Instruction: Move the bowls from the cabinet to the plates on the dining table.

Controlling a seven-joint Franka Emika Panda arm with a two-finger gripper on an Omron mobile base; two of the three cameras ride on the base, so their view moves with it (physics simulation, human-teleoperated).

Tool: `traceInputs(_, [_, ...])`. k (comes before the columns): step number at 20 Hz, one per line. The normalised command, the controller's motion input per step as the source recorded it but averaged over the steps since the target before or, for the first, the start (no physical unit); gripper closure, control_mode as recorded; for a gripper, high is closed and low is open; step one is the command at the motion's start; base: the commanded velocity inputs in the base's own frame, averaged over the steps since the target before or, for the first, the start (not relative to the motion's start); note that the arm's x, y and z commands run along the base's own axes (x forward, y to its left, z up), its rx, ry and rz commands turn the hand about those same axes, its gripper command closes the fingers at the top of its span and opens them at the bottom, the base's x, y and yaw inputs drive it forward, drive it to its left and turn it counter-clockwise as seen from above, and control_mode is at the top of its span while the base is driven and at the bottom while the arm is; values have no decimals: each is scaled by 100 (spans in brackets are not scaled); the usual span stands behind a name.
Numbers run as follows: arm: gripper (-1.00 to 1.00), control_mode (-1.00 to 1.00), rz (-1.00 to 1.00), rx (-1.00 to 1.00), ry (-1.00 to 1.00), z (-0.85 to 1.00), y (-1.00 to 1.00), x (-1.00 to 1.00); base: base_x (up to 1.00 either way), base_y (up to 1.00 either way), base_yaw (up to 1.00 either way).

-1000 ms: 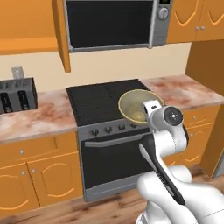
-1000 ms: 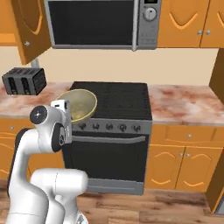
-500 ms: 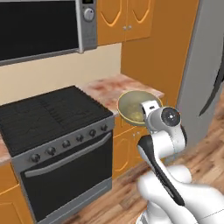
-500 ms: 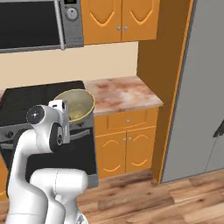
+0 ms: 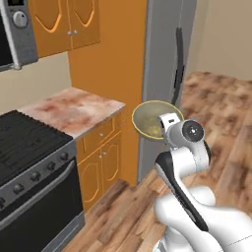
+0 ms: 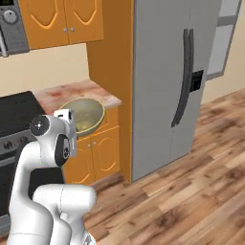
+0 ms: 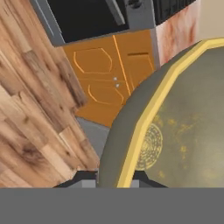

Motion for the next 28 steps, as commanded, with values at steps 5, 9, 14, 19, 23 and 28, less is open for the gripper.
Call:
traceInputs(5, [100,100,0,0,0,0,0,0,-19,-50,-52])
traceInputs(9, [100,100,0,0,0,0,0,0,-6,-49,-55])
traceInputs(14, [100,100,0,0,0,0,0,0,16,-52,-48])
traceInputs(19, [100,100,0,0,0,0,0,0,83,-36,-31])
traceInputs(23, [100,100,0,0,0,0,0,0,99,-6,-22])
traceInputs(28, [100,100,0,0,0,0,0,0,40,1,-44])
